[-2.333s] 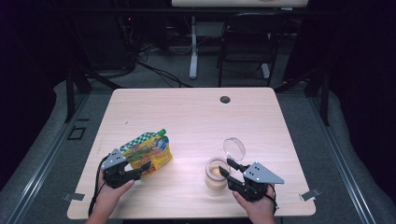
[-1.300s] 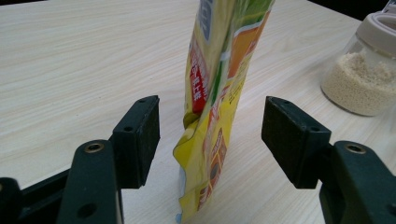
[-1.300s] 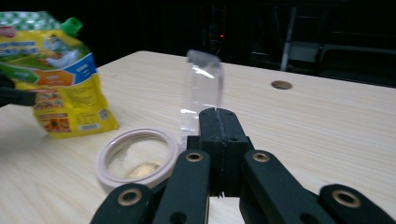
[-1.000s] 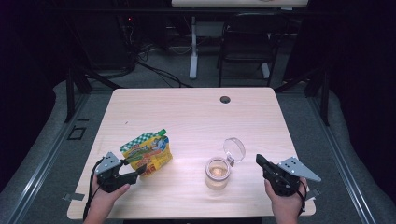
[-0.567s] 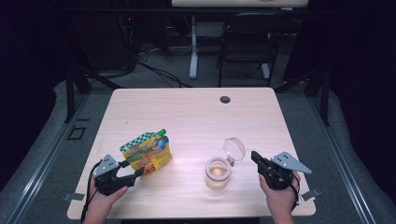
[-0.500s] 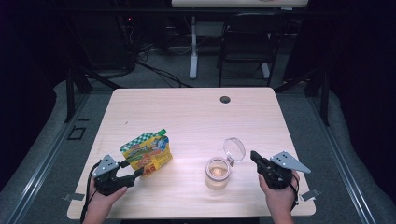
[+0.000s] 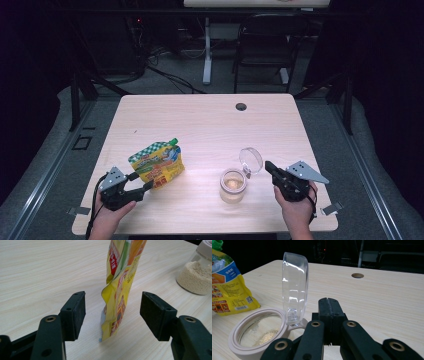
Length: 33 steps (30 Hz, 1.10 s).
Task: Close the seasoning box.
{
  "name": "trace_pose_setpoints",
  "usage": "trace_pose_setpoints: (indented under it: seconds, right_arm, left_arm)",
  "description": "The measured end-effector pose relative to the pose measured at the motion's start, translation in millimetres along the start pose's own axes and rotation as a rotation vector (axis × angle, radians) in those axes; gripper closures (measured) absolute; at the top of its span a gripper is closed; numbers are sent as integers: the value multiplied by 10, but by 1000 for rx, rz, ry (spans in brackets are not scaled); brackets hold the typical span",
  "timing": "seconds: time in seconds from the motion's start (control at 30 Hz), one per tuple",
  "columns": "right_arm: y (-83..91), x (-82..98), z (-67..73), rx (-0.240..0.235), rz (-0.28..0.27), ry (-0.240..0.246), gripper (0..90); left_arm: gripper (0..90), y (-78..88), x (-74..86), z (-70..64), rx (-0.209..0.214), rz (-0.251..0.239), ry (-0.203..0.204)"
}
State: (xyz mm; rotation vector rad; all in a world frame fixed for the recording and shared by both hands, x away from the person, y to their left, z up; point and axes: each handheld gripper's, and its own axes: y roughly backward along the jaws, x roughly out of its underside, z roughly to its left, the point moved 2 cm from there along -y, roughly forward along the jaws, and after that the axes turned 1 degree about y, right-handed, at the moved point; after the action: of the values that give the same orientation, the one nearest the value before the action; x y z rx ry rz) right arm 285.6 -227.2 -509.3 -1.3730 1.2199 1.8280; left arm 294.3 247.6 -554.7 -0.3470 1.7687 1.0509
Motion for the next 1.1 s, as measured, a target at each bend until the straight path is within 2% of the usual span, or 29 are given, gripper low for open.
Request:
trace_pose_setpoints:
  seconds: [0.23,0.8,1.1]
  right_arm:
    - [-50,-17,70,-20,8,21,900]
    - [-45,-37,148,-44,-13,26,900]
    - [-76,-36,310,-93,-3,75,900]
  left_arm:
    - [378,14,7,0,-3,-5,2]
    - [378,29,5,14,-4,0,3]
    - [379,29,2,13,-5,-8,1]
